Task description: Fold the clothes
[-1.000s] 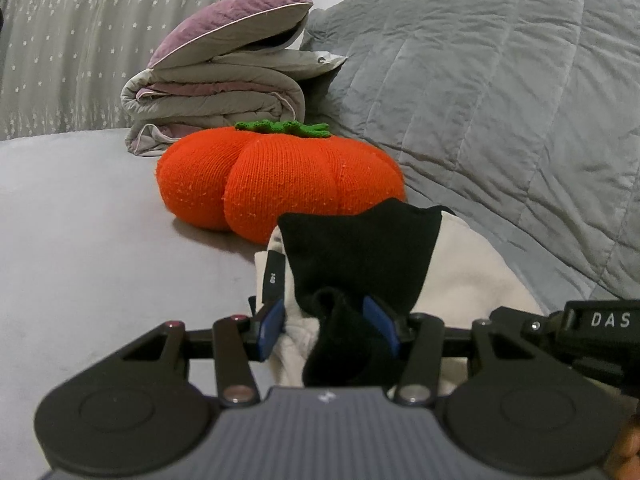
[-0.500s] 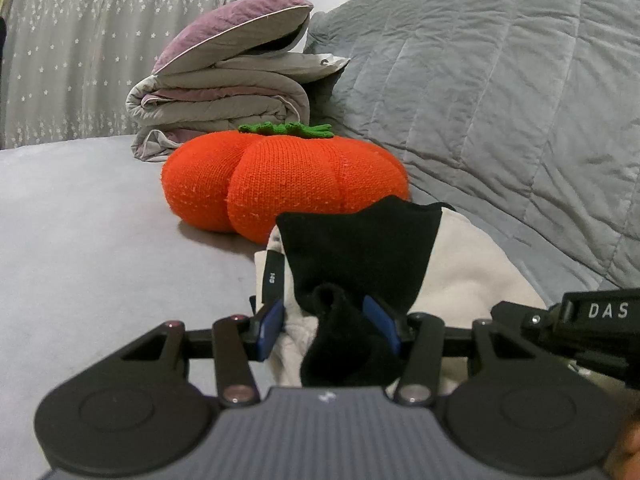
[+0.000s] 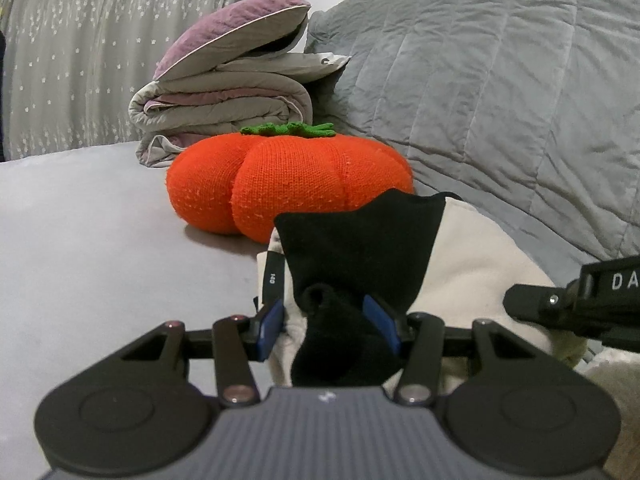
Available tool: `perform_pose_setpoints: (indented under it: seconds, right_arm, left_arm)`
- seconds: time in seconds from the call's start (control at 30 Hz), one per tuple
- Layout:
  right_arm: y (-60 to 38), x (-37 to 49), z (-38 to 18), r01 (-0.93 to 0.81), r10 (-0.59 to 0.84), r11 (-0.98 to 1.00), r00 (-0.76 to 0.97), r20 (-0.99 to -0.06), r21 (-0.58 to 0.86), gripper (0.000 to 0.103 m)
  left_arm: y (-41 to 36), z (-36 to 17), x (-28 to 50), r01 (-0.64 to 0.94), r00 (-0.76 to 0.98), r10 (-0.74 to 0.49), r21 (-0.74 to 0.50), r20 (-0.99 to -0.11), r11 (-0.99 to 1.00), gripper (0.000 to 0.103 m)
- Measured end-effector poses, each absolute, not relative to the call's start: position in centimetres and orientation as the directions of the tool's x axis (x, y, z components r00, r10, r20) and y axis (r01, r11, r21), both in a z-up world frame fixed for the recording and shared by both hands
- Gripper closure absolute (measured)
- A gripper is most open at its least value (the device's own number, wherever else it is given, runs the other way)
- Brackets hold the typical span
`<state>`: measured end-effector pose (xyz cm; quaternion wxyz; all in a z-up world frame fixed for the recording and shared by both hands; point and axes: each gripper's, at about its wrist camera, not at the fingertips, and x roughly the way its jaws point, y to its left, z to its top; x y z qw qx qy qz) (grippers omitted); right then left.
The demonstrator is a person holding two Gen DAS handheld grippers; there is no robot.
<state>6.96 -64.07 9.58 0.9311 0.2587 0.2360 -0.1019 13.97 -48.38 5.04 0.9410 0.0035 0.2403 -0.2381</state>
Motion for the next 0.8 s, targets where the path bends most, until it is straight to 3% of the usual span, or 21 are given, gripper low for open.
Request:
perform_pose_setpoints:
  seconds: [0.33, 0.7, 0.8]
  right_arm:
    - [-63.6, 6.7, 10.6, 0.305, -0.071, 0.862, 0.864, -0.499, 0.405, 0.092]
    - [-63.6, 5.4, 12.7, 0.291, -0.079, 0.878, 0.871, -0.484, 0.379, 0.056]
    - [-64.1, 4.8, 12.9, 0.340, -0.131, 0.873, 0.854, -0.503, 0.350, 0.055]
  left_arm:
    - [-48.9, 5.2, 13.6, 0.445, 0.783, -0.423, -0.065, -0.455, 0.893, 0.056]
    - [-49.3, 5.5, 13.5, 0.439, 0.793, -0.404, -0.031, -0.457, 0.898, 0.055]
    - [-49.2, 5.6, 13.5, 0.436, 0.795, -0.398, -0.026, -0.458, 0.900, 0.050]
